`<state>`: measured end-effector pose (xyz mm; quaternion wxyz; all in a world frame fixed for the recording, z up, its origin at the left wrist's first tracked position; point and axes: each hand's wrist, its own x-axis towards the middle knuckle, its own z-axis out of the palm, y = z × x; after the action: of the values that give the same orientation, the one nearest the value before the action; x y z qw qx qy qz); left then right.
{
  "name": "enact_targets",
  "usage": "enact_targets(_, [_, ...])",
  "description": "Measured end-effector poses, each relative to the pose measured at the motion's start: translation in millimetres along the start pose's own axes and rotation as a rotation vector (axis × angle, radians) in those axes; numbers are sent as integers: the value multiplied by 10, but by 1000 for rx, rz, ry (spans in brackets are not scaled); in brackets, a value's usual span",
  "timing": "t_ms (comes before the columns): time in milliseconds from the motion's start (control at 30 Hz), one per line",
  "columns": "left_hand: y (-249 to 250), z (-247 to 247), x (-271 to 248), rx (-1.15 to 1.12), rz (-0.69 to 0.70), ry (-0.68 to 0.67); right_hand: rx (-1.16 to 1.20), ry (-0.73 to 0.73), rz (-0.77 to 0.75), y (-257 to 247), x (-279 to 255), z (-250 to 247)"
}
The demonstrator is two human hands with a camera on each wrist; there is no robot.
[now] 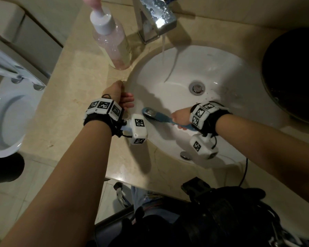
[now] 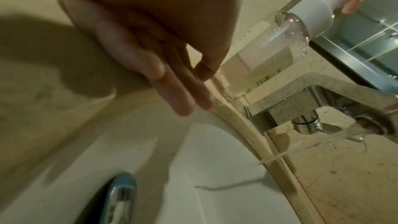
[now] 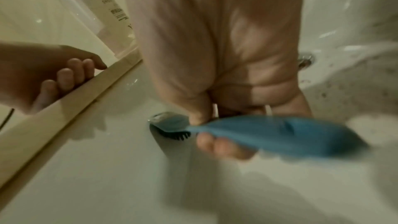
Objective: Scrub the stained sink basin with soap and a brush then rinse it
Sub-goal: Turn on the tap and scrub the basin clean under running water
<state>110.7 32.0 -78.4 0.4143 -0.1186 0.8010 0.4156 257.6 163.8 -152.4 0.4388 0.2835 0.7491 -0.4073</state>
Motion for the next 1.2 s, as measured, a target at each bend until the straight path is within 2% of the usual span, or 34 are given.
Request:
enact_targets(33, [-4,1,2,2,-1,1,105,-22,50,-33,25,81])
enact_targets(100, [-7,2,3,11,1,-3,243,-154,100,-16,16,162])
enact_targets(233, [-1,5,10,-5,16,-4,113,-266,112,132,-182,3])
enact_targets(400, [-9,-1,-4,-2,2,-11,179,-179,96,-6,-104,-107])
enact_targets(467, [-10,-3,-4,-8,9,-11,85,-141,99,-89,-108,-90])
enact_targets(600, [-7,3,10,-37,13,-8,-286,-222,165,-71,-345,-237])
enact_targets(700, [5,-1,4,-41,4,-11,-286,-137,205,-14,-480,-338])
enact_targets(767, [15,-1,-4,-23,-3,-16,-165,-121,192,-2,-431,-327])
enact_targets(833, [18,1,-4,-22,-4,-16,91,-113,137,-7,-246,-253])
enact_targets(867, [18,1,-6,-30,-3,-16,197,-82,78,-40,-157,-206])
enact_targets(967, [16,1,-5,-58,-4,-19,497,51,40,-165,-33,-83])
enact_targets(1067, [14,-2,5,-72,-2,-26,891,25,-4,-236,-35,-86])
enact_targets(1200, [11,7,11,-92,3,-27,1354,84,-57,-239,-91,-170])
